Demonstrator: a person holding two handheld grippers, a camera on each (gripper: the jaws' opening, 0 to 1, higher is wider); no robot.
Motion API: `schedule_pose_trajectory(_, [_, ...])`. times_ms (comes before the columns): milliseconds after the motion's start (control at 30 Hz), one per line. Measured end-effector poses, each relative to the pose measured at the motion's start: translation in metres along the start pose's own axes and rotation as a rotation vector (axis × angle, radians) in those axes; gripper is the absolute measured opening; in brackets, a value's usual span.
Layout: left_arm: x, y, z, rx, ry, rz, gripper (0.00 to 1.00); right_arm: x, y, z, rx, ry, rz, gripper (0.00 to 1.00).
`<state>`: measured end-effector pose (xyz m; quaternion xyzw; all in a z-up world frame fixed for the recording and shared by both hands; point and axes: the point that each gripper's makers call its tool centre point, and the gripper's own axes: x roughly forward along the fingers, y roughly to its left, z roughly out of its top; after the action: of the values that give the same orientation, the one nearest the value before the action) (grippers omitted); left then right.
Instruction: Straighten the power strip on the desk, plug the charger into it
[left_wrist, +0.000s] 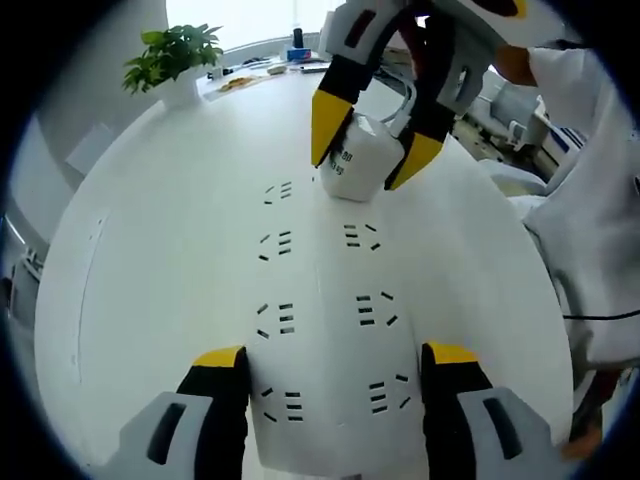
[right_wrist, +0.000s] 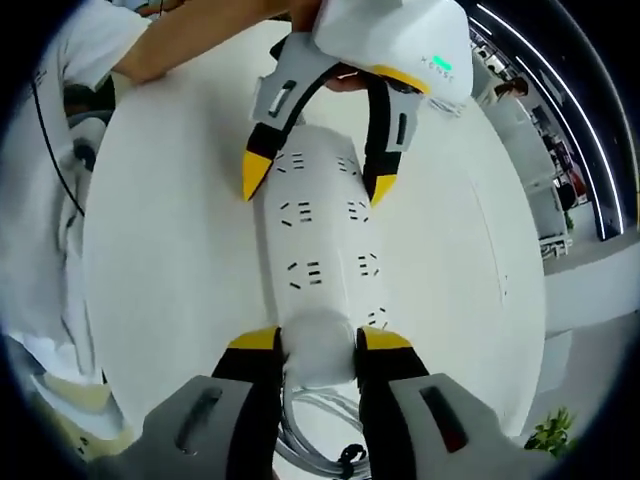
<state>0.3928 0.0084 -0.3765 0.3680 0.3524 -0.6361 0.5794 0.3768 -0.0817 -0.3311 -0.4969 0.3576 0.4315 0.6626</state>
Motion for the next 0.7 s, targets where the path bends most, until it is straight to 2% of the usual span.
schedule_pose_trajectory(567, [0.0004, -0.0003, 0.0002, 0.001, -0.001, 0.0, 0.71, 0.0002, 0.0005, 0.0007, -0.031, -0.033, 0.003, 0.27])
schedule_pose_trajectory(700, [0.0004, -0.0003, 0.0003, 0.001, -0.001, 0.0, 0.71, -0.0021, 0.0004, 0.0025, 0.024, -0.058, 0.012, 0.29])
